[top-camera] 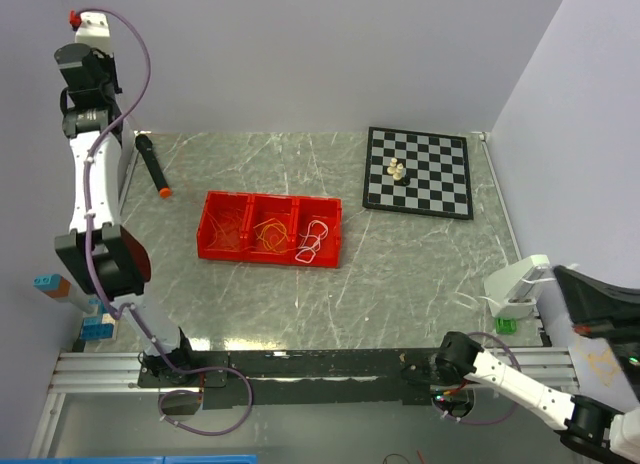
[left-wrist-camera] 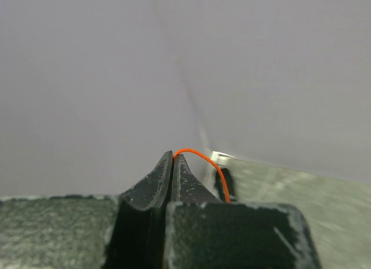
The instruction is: Untangle the cables
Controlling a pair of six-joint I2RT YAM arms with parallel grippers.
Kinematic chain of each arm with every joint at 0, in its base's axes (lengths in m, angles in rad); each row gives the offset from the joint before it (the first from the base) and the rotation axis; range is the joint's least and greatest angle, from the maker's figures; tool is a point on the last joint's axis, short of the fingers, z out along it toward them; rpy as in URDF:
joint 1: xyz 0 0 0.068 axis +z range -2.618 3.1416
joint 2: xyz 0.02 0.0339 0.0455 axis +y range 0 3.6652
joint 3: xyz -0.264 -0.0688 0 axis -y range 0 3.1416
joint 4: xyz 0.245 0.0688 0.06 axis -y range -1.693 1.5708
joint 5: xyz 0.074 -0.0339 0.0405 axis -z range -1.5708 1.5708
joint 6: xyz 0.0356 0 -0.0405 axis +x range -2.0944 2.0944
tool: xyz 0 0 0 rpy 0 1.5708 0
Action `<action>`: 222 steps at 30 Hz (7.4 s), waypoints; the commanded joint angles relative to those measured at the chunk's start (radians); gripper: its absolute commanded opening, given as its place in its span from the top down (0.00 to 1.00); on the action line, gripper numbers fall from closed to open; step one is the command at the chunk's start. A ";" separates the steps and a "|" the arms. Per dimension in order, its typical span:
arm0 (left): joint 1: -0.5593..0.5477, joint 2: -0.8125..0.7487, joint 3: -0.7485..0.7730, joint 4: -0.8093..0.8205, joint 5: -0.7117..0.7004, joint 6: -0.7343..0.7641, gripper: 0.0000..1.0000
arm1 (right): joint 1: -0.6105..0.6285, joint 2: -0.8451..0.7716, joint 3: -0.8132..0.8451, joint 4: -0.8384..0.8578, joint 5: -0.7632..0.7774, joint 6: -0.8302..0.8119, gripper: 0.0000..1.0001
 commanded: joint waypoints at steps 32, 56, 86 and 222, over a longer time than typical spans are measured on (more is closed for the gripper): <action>-0.168 -0.352 0.423 0.249 0.485 -0.495 0.99 | 0.146 0.087 -0.622 0.546 -0.083 0.124 1.00; -0.176 -0.426 0.349 0.663 0.307 -0.381 0.99 | 0.143 0.233 -0.843 0.576 -0.048 0.251 1.00; -0.188 -0.300 0.303 0.603 0.290 -0.300 0.99 | 0.143 0.030 -0.807 0.425 0.004 0.266 1.00; -0.606 -0.277 0.061 0.186 0.169 0.127 0.99 | 0.143 -0.011 -0.823 0.365 0.021 0.285 1.00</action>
